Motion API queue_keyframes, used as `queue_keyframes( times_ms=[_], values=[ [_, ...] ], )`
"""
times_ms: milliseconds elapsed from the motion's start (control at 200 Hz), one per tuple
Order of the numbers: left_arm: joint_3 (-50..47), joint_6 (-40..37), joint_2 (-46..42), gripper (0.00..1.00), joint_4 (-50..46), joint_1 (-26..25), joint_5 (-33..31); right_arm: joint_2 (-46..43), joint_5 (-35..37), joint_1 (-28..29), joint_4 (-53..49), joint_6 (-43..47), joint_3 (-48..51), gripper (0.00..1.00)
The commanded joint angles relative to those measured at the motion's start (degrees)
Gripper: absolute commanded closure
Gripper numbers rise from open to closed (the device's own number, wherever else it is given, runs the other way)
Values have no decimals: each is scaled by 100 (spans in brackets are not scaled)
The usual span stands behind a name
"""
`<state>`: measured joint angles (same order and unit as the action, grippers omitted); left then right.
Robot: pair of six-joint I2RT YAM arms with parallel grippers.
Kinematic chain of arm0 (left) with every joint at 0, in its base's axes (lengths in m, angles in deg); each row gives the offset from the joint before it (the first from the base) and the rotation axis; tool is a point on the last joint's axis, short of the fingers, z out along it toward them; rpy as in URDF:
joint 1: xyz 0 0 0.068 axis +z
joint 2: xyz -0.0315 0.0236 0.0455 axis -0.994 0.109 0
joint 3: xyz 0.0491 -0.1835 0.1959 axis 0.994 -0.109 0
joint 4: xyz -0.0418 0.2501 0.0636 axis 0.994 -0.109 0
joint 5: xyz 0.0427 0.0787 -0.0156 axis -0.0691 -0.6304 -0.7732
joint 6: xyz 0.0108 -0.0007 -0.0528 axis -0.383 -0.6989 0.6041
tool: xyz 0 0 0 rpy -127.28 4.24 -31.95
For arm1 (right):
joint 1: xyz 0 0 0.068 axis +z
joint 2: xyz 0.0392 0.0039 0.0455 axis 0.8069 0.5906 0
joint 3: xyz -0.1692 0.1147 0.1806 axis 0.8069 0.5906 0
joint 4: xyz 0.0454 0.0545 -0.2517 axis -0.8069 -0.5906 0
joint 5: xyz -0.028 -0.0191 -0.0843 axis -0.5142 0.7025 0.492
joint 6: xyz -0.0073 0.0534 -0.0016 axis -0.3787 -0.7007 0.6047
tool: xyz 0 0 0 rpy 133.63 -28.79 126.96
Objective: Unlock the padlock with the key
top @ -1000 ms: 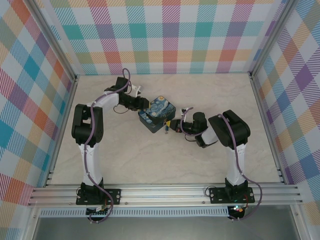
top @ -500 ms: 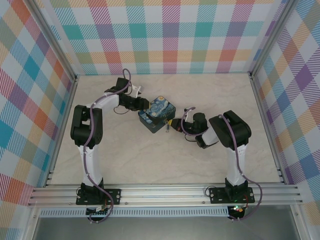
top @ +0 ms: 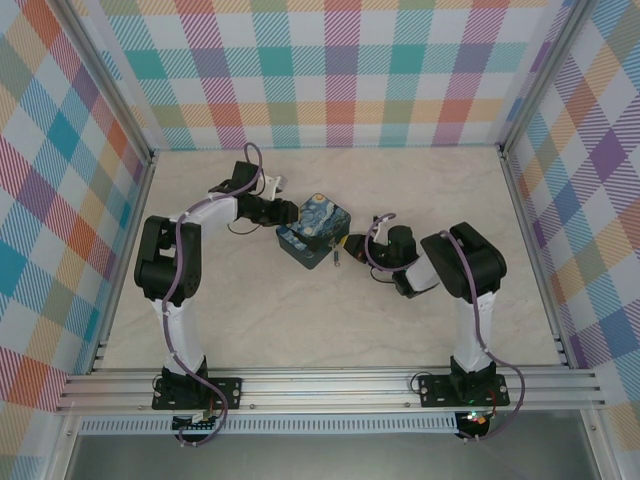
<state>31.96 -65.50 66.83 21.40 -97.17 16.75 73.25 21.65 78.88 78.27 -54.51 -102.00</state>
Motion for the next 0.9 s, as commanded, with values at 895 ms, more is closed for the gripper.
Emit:
queue_keyframes(
  times_ms=[895],
  values=[
    [228,-93,424,60,-809,-72,-609,467,-1440,-188,37,970,-622,54]
  ],
)
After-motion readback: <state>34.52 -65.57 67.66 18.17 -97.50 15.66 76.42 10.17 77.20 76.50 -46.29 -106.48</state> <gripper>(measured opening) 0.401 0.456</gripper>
